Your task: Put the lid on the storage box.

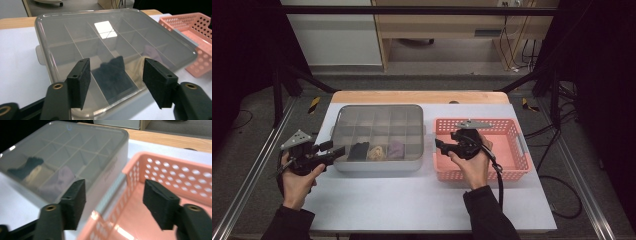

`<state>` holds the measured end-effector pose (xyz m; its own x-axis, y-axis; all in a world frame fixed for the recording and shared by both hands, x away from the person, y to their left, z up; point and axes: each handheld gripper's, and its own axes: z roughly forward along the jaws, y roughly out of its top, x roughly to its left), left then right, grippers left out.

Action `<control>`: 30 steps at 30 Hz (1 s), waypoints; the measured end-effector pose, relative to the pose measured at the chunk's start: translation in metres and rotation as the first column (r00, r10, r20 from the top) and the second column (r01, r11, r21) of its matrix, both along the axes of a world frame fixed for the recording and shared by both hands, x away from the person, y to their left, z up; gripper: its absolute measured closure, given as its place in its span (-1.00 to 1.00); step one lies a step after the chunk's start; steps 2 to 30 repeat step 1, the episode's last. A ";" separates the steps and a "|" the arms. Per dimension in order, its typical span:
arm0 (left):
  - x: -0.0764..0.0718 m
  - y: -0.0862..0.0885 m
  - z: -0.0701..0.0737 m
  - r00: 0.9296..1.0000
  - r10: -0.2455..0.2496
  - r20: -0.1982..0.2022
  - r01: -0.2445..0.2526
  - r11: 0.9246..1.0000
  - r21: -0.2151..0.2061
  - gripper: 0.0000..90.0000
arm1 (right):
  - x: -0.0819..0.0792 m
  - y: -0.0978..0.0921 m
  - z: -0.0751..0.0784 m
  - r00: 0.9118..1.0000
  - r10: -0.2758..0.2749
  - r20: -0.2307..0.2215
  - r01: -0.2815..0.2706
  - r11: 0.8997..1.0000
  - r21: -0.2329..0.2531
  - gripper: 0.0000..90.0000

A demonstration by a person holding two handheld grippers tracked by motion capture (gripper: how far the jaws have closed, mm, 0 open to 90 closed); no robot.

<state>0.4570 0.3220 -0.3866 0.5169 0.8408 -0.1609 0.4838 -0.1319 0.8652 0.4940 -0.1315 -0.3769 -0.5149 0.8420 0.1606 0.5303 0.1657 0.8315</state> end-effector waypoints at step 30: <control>-0.004 0.000 -0.001 1.000 -0.004 0.000 0.004 1.000 0.003 -0.19 | -0.005 -0.006 -0.001 1.000 0.002 0.003 -0.002 1.000 0.002 -0.27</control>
